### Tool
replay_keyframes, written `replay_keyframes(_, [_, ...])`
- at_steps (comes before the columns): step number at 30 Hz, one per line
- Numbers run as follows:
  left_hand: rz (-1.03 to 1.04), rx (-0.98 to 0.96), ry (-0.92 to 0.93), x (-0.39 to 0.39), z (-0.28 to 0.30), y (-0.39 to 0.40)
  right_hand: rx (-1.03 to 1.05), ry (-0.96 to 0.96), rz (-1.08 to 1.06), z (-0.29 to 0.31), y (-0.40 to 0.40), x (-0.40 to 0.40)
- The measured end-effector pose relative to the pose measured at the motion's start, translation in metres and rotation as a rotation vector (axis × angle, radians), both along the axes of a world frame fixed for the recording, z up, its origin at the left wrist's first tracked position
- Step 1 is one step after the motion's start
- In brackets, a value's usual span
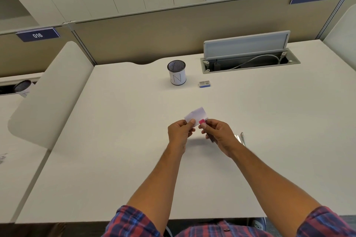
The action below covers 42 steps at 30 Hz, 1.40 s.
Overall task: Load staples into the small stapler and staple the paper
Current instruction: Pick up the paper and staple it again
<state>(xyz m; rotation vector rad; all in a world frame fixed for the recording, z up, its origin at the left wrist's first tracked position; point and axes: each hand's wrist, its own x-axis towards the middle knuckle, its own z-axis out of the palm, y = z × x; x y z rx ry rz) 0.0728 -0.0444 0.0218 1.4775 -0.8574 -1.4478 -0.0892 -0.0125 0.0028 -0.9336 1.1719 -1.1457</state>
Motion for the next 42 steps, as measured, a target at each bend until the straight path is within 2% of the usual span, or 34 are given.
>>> replay_keyframes(9, [0.034, -0.167, -0.210, -0.001, -0.002, -0.004, 0.014, -0.092, -0.028, -0.006, 0.000, 0.004])
replay_keyframes(16, [-0.073, -0.224, -0.240, -0.003, -0.002, -0.002, 0.009, -0.051, -0.041, -0.009, -0.003, 0.003])
replay_keyframes(23, [-0.186, -0.219, -0.165, -0.001, -0.002, 0.001, 0.011, -0.031, -0.072, -0.015, -0.004, -0.002])
replay_keyframes(28, [-0.189, -0.165, -0.090, -0.001, -0.002, 0.006, 0.010, -0.013, -0.111, -0.014, -0.003, 0.001])
replay_keyframes(31, [-0.190, -0.071, 0.028, -0.004, -0.001, 0.009, 0.034, -0.047, -0.165, -0.011, -0.003, 0.006])
replay_keyframes(34, [-0.212, -0.061, 0.125, -0.012, -0.001, 0.012, 0.056, -0.056, -0.202, -0.009, -0.001, 0.012])
replay_keyframes(37, [-0.160, -0.051, 0.204, -0.017, -0.002, 0.013, 0.068, -0.075, -0.253, -0.007, 0.000, 0.017])
replay_keyframes(42, [-0.092, -0.059, 0.235, -0.025, -0.004, 0.015, 0.060, -0.092, -0.337, -0.005, -0.002, 0.022])
